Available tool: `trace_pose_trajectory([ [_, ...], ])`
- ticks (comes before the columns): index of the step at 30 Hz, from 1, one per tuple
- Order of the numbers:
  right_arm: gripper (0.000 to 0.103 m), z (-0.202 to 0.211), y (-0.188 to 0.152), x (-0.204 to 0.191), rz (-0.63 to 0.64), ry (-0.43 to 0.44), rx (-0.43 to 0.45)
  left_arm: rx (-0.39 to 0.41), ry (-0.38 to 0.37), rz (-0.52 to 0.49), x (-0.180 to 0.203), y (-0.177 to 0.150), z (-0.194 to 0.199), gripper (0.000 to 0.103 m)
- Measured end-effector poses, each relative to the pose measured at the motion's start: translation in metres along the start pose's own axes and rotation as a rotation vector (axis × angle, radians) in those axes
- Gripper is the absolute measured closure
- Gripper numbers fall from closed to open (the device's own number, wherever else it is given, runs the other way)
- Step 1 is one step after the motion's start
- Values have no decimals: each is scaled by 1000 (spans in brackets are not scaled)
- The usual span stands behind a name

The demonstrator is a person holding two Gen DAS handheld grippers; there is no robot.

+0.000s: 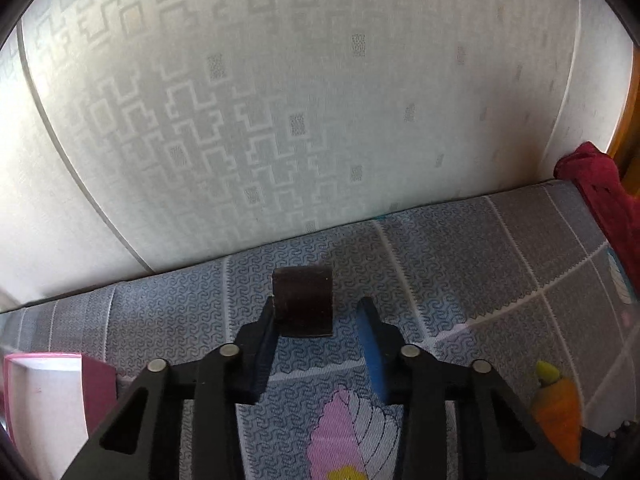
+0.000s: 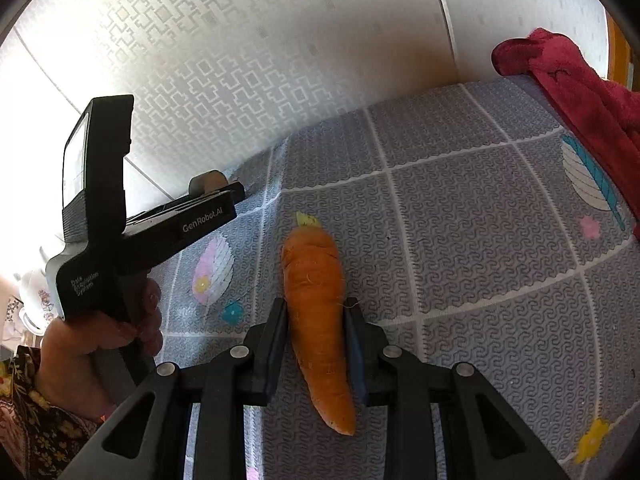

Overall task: Organize fruits
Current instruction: 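Carry the dark brown cylinder into the pink tray and open the left tool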

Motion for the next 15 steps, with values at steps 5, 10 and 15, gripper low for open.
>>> trace_pose_trajectory([
  [5,75,-1,0,-4,23,-17,5,-21,-25,16,-11,-6,6,77],
  [10,75,-3,2,-5,32,-24,14,-16,-45,47,-27,-19,26,77],
  [15,75,-3,4,-2,15,-7,20,-8,-68,85,-48,-34,47,78],
])
Point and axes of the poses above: each gripper's, at about its wrist camera, not at the fingertips, and z roughly against the way its jaws point, x to its right, y to its top, the point moved 3 cm from there along -z, roughly the way its jaws point, and after that the axes turned 12 degrees about y, right-handed, at the moved point
